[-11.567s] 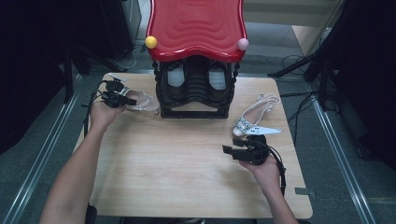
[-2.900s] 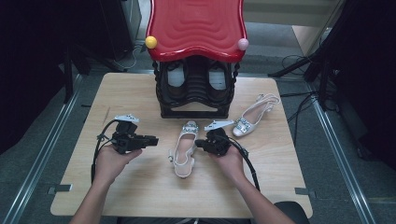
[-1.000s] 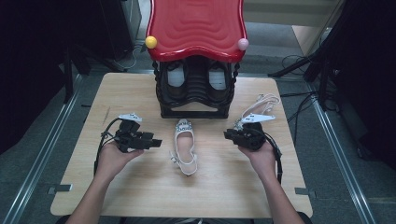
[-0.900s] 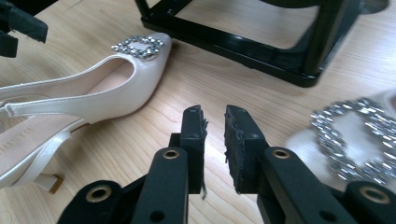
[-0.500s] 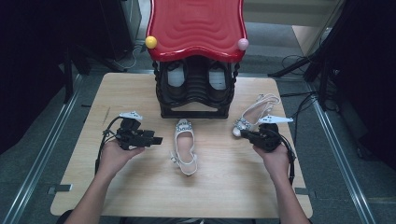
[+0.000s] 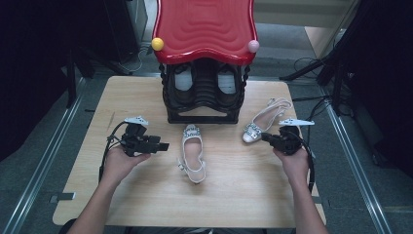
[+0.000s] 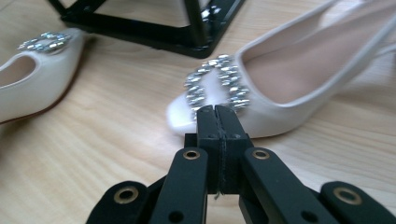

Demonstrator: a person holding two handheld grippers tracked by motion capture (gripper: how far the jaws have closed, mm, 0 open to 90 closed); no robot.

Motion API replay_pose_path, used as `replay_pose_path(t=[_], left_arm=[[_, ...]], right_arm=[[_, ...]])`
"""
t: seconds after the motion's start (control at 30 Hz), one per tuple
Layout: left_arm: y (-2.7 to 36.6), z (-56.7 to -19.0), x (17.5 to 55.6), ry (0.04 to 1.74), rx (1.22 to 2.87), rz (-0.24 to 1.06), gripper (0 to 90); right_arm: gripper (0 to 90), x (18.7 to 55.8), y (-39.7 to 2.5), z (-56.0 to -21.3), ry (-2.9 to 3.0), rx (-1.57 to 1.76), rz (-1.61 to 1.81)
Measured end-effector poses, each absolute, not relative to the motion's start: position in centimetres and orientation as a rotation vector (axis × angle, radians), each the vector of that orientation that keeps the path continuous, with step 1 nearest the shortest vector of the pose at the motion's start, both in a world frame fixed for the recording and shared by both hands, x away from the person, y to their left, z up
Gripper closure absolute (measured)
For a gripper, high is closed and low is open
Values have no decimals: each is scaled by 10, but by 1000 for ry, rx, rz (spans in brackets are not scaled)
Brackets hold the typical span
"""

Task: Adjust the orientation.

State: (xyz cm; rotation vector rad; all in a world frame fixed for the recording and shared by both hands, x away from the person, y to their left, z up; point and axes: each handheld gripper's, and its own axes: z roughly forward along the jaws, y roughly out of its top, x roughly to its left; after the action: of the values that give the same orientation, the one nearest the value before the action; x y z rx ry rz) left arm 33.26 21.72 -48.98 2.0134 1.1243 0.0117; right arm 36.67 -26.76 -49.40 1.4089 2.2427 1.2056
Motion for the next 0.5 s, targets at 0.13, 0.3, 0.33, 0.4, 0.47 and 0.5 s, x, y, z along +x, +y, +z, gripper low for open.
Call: replay_pose_path(t=[0.13,0.3,0.33,0.4,0.47,0.5], left_arm=[[216,-491,332,1122,2030,8,412],[215,-491,330,1113,2048,12,411],[215,-491,330,1115,2050,13,411],[214,-492,329,1120,2046,10,409],[215,-492,328,1127,2038,4,408],[215,-492,327,1129,2039,6,408]], right_arm=[[900,377,-275,-493,2189,1440,1223],[900,390,-274,-491,2169,1432,1214],[900,393,-274,-492,2164,1440,1206],[900,399,-275,-494,2158,1445,1198],[900,404,-275,-496,2161,1456,1185],[900,406,-275,-497,2165,1466,1183]])
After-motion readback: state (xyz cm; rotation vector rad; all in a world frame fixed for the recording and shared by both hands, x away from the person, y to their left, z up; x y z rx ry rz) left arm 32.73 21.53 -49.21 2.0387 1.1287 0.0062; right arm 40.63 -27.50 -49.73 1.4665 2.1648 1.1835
